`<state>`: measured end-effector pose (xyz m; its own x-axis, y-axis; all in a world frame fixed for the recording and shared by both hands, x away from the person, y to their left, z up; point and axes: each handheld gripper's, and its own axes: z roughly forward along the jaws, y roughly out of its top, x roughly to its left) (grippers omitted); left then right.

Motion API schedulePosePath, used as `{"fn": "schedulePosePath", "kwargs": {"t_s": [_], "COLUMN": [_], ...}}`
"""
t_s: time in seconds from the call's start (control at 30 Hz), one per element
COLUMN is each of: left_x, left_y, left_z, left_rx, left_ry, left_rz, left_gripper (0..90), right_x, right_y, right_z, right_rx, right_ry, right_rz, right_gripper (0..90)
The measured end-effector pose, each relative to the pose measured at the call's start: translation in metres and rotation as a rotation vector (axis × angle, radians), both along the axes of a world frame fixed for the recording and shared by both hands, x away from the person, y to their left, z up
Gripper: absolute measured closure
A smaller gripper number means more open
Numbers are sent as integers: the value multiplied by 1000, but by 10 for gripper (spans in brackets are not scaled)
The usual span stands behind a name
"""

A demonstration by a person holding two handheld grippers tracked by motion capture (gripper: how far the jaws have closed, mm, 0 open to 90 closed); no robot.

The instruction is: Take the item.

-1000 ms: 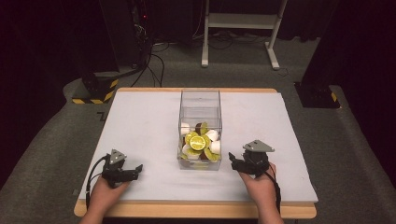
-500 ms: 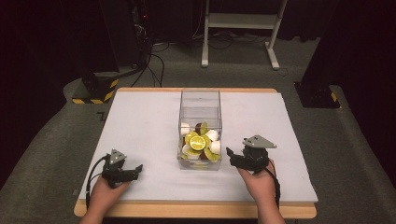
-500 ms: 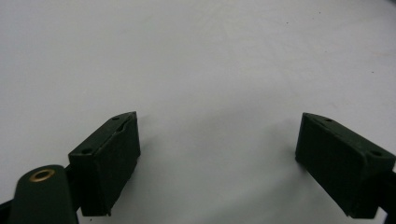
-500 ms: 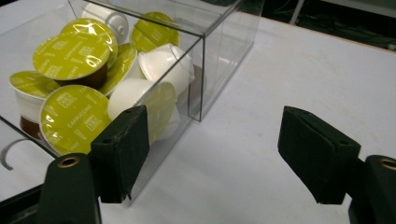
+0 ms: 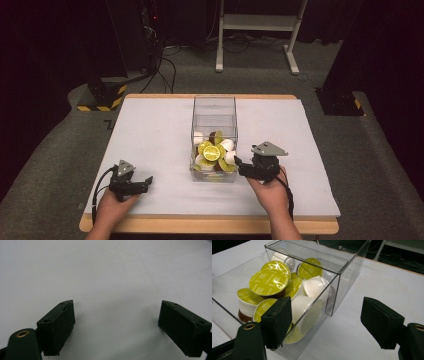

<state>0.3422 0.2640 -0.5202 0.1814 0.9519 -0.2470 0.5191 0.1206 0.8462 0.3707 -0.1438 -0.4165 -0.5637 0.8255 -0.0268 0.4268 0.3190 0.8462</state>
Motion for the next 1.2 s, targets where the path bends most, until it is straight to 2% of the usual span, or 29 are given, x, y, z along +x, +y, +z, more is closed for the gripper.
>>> {"fn": "schedulePosePath", "kwargs": {"t_s": [1.2], "left_x": [0], "left_y": [0], "left_z": [0], "left_rx": [-2], "left_ry": [0], "left_rz": [0], "left_gripper": [140], "right_x": [4], "right_y": [55], "right_z": [-4], "right_rx": [-14], "right_ry": [27], "right_rz": [130], "right_gripper": [260]}}
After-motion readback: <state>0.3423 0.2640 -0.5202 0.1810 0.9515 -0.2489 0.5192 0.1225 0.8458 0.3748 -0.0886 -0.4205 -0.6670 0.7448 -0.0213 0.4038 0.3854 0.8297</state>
